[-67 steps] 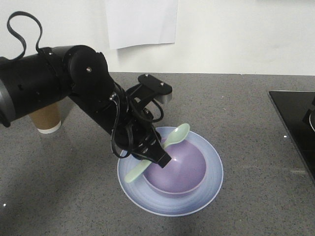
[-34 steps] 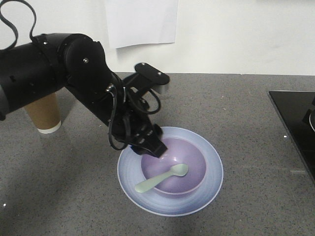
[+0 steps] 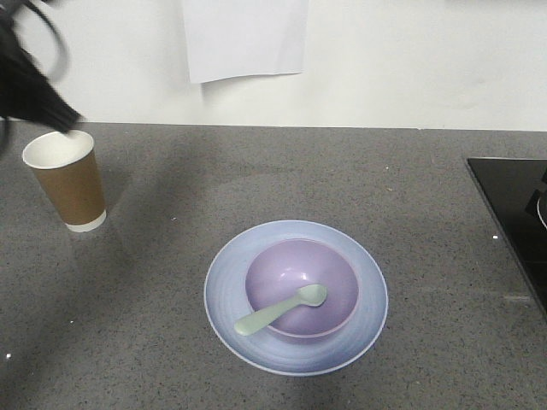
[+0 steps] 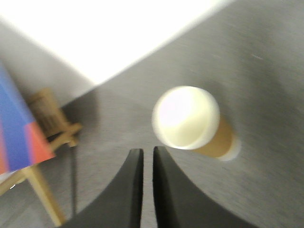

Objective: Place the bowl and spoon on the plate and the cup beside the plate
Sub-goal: 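Move the left gripper over the brown paper cup and lower it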

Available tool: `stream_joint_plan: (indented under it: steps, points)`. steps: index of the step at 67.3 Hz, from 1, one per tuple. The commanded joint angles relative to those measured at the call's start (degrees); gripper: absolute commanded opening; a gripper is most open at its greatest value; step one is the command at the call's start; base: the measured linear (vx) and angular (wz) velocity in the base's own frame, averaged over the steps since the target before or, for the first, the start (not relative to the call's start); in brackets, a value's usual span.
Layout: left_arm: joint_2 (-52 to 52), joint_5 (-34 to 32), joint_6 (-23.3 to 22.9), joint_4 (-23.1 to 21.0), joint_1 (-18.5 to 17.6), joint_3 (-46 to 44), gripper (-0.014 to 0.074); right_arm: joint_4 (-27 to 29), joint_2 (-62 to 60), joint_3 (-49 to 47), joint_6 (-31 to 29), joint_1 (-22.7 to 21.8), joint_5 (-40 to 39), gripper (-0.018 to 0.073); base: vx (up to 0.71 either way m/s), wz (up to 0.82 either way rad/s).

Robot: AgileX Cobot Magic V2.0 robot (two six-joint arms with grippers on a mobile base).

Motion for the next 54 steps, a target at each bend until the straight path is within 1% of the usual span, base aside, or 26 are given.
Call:
stream_joint_plan:
  steps: [1,4,7,10,13,21,24,28,32,39,45,54]
  points:
    - [-4.2,-4.3,-6.7,7.2,3.9,-1.7,-0.0009,0.0,0.0,-1.2,0.3,-0.3,-4.4,-0.0006,0.0,0.0]
    - [-4.9,-5.5,-8.8,7.8,6.2,-1.7,-0.0007,0.0,0.0,-1.2,0.3,-0.3,-4.7,-0.0006,0.0,0.0]
    - [-5.2,-6.8,-9.3,7.3,8.3,-1.7,-0.0006,0.0,0.0,-1.2,0.3,-0.3,-4.9,-0.0006,0.0,0.0]
    - [-5.2,-8.5,-9.3,6.0,10.7,-1.7,0.0001,0.0,0.0,-1.2,0.3,-0.3,-5.0,-0.0006,0.0,0.0]
    - [-5.2,-10.7,-9.2,3.7,13.4,-1.7,0.0014,0.0,0.0,-1.2,0.3,-0.3,-5.2,-0.0006,0.0,0.0]
    - [-5.2,-15.9,-8.3,-4.9,18.5,-1.7,0.0083,0.0,0.0,-1.2,0.3,-0.3,-5.4,-0.0006,0.0,0.0]
    - [-5.0,-17.8,-7.0,-8.8,20.0,-1.7,0.0118,0.0,0.0,-1.2,0.3,-0.3,-5.4,-0.0006,0.0,0.0]
    - [-4.7,-19.8,-5.3,-12.7,21.7,-1.7,0.0165,0.0,0.0,-1.2,0.3,-0.3,-5.4,-0.0006,0.0,0.0]
    - [-4.0,-20.7,-3.0,-16.6,23.2,-1.7,0.0221,0.0,0.0,-1.2,0.3,-0.3,-5.4,-0.0006,0.0,0.0]
    - [-1.8,-20.8,-0.7,-22.9,26.1,-1.7,0.0305,0.2,0.0,-1.2,0.3,-0.3,-5.4,-0.0006,0.0,0.0]
    - [0.8,-20.8,1.5,-28.8,28.3,-1.7,0.0346,0.3,0.0,-1.2,0.3,-0.3,-5.4,-0.0006,0.0,0.0]
    - [4.5,-21.4,3.0,-33.7,30.8,-1.7,0.0355,0.4,0.0,-1.2,0.3,-0.3,-5.4,-0.0006,0.0,0.0]
